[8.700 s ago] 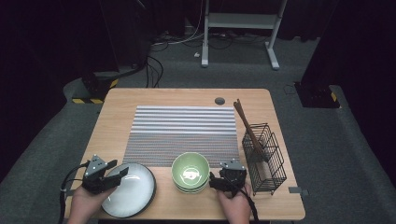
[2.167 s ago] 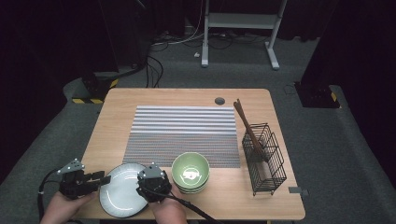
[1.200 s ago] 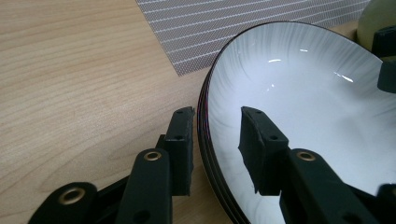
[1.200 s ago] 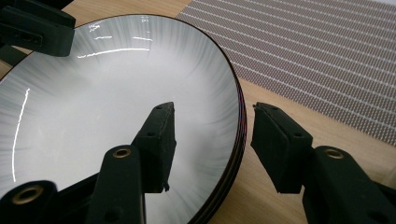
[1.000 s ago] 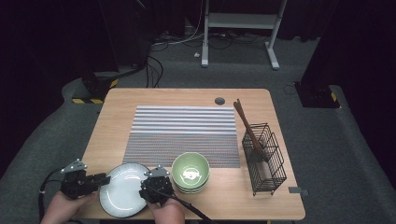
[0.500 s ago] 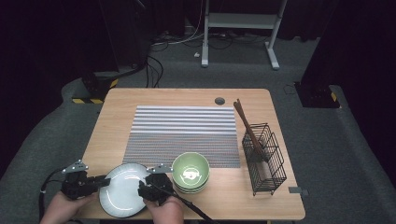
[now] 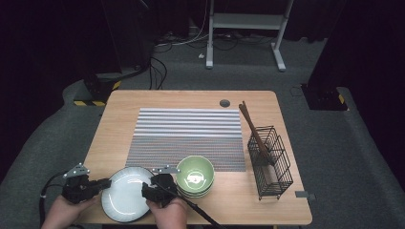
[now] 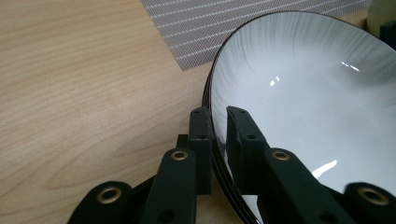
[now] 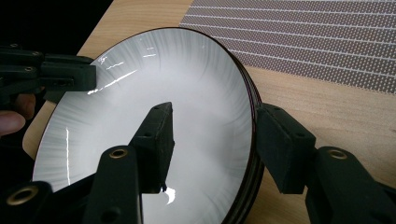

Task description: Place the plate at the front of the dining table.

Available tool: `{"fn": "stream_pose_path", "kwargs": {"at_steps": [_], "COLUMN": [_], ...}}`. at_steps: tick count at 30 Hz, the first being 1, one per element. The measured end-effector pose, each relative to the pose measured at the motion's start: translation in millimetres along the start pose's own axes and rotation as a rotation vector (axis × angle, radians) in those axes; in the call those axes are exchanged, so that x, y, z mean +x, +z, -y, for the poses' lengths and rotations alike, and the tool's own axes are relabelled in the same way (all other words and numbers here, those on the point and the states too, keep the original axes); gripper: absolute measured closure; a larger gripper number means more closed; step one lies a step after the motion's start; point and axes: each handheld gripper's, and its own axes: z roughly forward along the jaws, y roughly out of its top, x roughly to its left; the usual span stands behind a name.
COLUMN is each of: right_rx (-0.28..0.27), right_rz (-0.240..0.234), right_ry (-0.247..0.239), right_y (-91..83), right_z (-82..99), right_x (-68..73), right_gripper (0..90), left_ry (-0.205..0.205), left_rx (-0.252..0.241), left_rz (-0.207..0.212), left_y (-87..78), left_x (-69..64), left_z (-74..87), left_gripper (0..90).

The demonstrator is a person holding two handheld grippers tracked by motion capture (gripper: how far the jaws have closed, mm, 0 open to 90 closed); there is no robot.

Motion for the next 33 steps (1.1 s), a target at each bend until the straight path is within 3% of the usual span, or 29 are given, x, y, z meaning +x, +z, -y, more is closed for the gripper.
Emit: {"fn": "stream_pose_path", "kwargs": {"at_steps": [5,15,24,33], "right_rx": [-0.002,-0.006,-0.008,-0.003], "right_rz": [0.000,-0.003,0.001,-0.005], "right_ry": [0.002,0.002,0.027,0.042], "right_y": [0.6,-2.2,-0.2,1.0], "right_z": [-0.3,0.9,1.0,-0.2], "right_x": [-0.1,-1.5,-4.3,-4.1], "right_gripper": [48.6,52.0,61.5,62.5], "left_ry": [0.008,-0.016,-0.016,-0.023], "left_rx": [-0.025,-0.020,-0.015,-0.024], "left_rz": [-0.013,0.004,-0.006,-0.008], "left_y": [-3.0,-2.4,-1.5,-1.5], "left_x": [-0.4,1.5,1.8,2.4], "left_z": [-1.4,-1.5,-1.9,-1.3], "left_gripper": [83.9,83.8,83.1,83.4]}}
